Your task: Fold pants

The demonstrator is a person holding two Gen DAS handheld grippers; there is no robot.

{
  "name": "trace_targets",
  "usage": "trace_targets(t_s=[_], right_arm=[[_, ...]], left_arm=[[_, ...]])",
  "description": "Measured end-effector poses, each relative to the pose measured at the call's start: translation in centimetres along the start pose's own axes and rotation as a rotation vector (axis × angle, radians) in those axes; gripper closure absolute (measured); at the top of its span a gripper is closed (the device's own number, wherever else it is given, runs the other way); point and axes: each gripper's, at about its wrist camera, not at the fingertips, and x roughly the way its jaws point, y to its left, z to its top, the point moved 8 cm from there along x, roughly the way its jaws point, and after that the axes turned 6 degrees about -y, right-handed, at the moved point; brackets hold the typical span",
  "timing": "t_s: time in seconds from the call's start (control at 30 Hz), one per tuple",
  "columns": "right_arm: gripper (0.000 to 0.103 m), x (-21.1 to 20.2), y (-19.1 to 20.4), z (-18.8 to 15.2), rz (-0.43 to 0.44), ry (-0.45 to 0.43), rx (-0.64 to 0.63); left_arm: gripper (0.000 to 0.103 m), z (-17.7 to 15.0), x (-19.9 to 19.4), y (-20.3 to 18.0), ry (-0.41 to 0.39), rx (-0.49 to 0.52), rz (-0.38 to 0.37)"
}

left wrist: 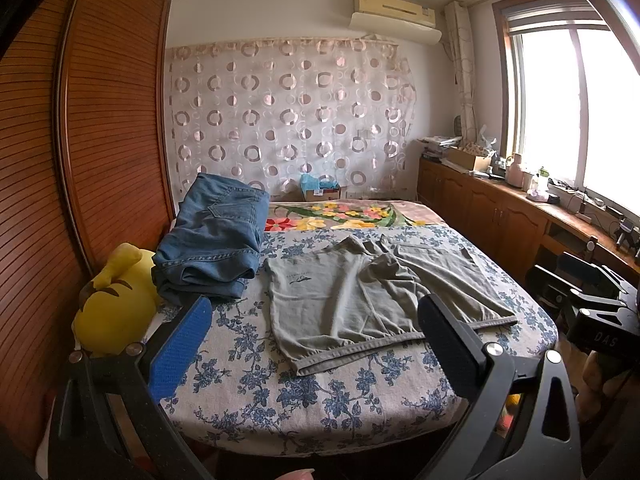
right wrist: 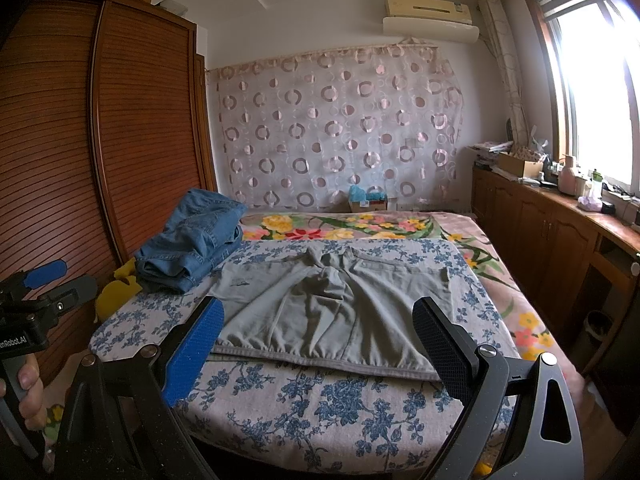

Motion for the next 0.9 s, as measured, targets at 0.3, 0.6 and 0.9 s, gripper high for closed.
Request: trace_targets(t_s=[0.3,0.6,0.9], right_arm=[[0.007,-0.10,0.00,0.01,-0.001,0.002,0.003],[0.007,-0.20,-0.10,0.10,-0.005,-0.001,0.008],[0.007,-0.26,-0.17,0.15,-0.006,-0.002,0.009]], left_arm=[[0.000,0.05,-0.05,-0.32,-0.002,0.001,-0.002],[0.000,0.09,-0.08,-0.31,-0.003,0.000,-0.001],[0.000,0.10,-0.12,-0.32,-0.004,0.000,0.000]])
